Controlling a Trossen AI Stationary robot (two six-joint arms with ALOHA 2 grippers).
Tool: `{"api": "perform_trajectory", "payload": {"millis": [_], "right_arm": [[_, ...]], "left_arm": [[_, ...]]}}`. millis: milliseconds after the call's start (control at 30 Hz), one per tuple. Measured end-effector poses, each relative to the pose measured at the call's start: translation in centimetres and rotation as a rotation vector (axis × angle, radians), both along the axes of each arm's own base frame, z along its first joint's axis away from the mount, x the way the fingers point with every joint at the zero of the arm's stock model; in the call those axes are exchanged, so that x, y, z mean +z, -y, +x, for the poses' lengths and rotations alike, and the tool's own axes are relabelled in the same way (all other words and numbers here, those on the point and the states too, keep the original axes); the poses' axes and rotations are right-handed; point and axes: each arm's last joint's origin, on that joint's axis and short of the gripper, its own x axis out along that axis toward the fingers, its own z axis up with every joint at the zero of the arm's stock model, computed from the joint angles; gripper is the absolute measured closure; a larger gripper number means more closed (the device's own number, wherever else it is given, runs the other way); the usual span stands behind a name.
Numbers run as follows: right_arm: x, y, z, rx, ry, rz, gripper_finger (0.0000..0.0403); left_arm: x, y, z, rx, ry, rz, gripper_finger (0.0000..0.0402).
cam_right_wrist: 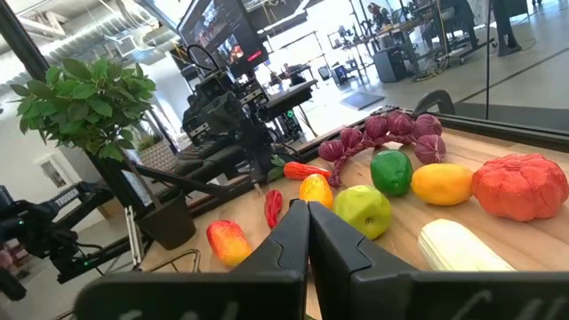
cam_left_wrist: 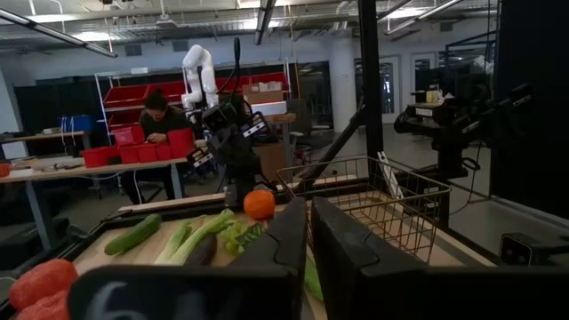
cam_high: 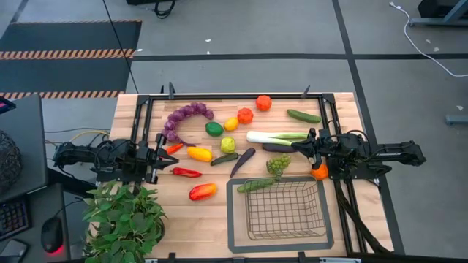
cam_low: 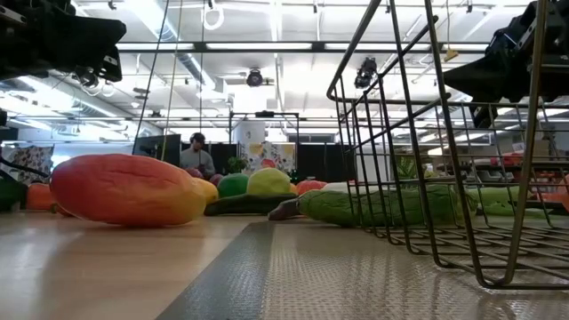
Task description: Build produce basket
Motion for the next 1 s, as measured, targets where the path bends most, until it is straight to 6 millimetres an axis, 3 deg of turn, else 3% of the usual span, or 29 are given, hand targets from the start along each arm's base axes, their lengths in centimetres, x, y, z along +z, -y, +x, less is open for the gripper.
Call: {"api": "perform_trajectory", "payload": {"millis": [1000], "right_arm": [[0.01,0.0,0.0,0.0,0.0,0.0,0.0389]], "left_arm": [[0.27,-0.08,-0.05,0.016,0.022,-0.004,0.0372]]}}
